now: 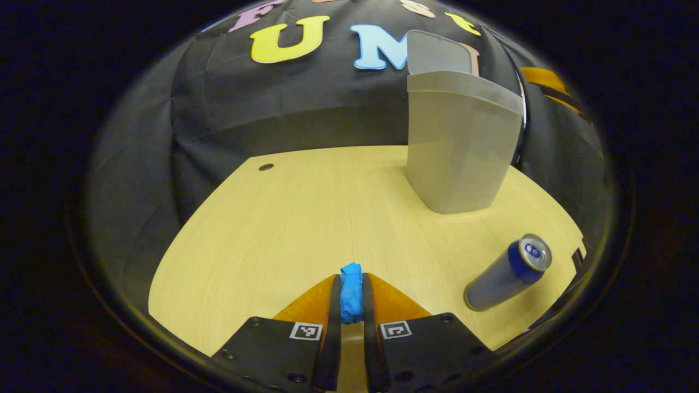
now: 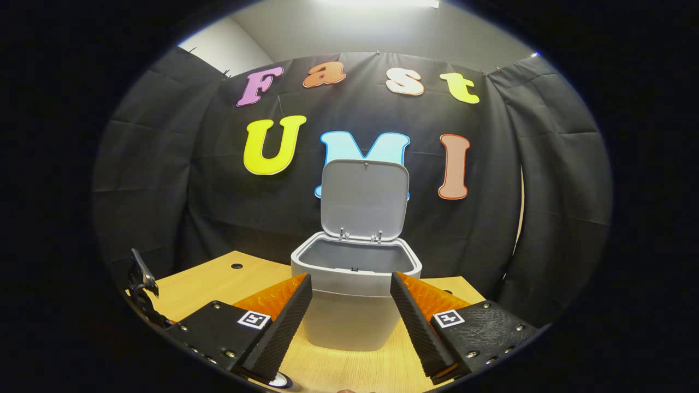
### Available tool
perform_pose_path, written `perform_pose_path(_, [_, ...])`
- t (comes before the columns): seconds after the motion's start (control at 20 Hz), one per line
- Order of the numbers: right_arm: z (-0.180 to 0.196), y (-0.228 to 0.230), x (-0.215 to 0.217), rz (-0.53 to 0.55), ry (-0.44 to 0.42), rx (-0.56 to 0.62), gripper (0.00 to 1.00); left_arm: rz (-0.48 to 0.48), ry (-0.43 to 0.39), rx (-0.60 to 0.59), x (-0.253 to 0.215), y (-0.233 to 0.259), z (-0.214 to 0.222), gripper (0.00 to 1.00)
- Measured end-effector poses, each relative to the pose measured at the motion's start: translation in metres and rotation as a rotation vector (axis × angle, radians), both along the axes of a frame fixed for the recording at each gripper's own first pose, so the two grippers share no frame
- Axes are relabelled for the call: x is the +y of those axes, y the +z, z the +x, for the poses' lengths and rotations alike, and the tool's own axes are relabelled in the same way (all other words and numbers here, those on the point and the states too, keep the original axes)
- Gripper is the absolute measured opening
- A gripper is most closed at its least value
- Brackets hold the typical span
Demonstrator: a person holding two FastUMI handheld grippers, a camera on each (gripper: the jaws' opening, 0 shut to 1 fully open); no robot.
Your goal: Press the lid of the desktop garbage bin to open it, pick up the crumpled paper on the desktop and throw it into the bin, then pick up the pop can on the desktop and drop it into the bin, and finally close the garbage bin lid.
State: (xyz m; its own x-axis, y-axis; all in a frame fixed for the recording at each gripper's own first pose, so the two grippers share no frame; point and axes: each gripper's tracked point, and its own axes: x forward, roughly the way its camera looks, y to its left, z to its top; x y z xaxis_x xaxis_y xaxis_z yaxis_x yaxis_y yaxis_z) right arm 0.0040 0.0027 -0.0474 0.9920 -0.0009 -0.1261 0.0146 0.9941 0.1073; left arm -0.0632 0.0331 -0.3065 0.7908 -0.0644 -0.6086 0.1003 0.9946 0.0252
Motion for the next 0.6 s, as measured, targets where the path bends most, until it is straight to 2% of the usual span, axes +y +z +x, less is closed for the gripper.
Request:
perform_pose_path(0.2, [-0.001,0.008,-0.010,-0.010,0.022,-0.022,0.93,-0.006,0.030,-0.080,-0.004,0.037,0.023,0.24])
perform_pose_path(0.35, [-0.002,0.007,-0.015,-0.009,0.052,-0.025,0.93,-0.005,0.039,-0.139,-0.016,0.065,0.040,0.27])
perform_pose_path(0.45, [-0.004,0.006,-0.016,0.000,0.069,-0.032,0.93,-0.013,0.027,-0.192,-0.028,0.083,0.052,0.24])
perform_pose_path(0.5, [-0.005,0.007,-0.016,0.006,0.073,-0.039,0.93,-0.016,0.015,-0.215,-0.036,0.093,0.059,0.27])
perform_pose_path(0.6, [-0.005,0.004,-0.018,-0.002,0.057,-0.035,0.93,-0.029,-0.018,-0.260,-0.051,0.113,0.070,0.24])
